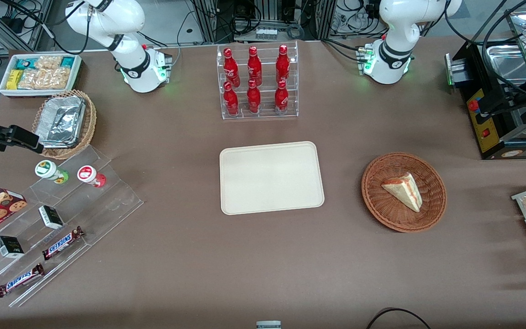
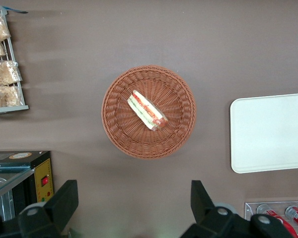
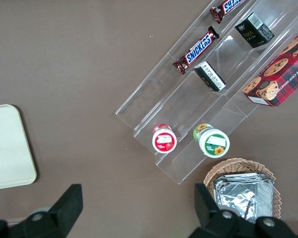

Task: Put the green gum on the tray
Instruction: 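Move the right gripper down toward the green-and-white gum container on the stand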

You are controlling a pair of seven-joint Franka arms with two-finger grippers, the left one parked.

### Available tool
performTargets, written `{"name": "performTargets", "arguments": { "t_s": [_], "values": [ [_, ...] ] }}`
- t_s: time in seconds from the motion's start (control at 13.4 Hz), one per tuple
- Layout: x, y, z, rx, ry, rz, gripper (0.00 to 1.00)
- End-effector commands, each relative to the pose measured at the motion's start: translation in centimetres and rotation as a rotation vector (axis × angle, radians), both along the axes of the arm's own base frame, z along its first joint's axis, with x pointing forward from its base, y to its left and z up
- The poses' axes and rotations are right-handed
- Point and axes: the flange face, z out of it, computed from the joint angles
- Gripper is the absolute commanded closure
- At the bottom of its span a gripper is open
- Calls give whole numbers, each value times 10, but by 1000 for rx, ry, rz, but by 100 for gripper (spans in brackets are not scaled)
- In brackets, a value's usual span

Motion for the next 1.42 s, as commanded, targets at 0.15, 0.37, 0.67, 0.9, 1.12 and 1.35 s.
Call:
{"name": "performTargets", "arguments": {
  "t_s": [0.15,0.37,0.67,0.9,1.12,1.35],
  "values": [
    [4,-1,2,-4,17,1,0],
    [3,-1,-24,5,59,45,0],
    [1,-10,-58,13,71,105,0],
    [-9,-14,-96,16,33,198,0],
    [-18,-16,-116,7,6,361,0],
    [-23,-41,-131,13,3,501,0]
  ]
}}
